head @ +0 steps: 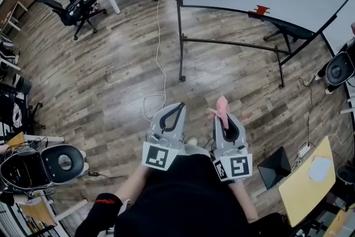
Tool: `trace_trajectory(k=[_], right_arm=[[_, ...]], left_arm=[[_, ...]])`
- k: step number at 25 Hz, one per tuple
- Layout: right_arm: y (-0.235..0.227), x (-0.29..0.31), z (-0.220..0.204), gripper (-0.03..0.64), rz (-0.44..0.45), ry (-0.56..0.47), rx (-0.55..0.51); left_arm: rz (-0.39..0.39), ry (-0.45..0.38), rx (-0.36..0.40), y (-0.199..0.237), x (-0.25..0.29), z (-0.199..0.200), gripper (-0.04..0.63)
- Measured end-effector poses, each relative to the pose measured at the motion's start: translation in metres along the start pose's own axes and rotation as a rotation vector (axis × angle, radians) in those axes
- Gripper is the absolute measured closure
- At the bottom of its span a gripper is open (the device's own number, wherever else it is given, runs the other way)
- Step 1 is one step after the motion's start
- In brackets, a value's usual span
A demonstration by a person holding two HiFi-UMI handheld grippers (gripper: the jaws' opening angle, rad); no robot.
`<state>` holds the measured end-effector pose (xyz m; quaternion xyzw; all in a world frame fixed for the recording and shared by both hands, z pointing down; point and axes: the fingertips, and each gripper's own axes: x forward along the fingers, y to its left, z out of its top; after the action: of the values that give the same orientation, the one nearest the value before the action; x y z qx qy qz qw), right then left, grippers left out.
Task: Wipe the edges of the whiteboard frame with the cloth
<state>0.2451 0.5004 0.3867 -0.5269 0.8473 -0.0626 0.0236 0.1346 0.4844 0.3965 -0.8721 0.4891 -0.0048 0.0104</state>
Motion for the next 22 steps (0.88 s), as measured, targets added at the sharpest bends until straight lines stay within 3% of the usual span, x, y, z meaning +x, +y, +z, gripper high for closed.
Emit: trace_trajectory(k=[11,22], right_arm=[[-0.015,0.027,-0.004,0.557,0.034,0.019,-0.007],[-0.05,0.104,-0.004,0.555,-0.002,0.039,-0.009]], left_arm=[[0.049,0.006,-0.01,0.022,0.025,-0.006,0.595],[0.034,-0.017,-0.01,0.076,0.104,-0.004,0.595]])
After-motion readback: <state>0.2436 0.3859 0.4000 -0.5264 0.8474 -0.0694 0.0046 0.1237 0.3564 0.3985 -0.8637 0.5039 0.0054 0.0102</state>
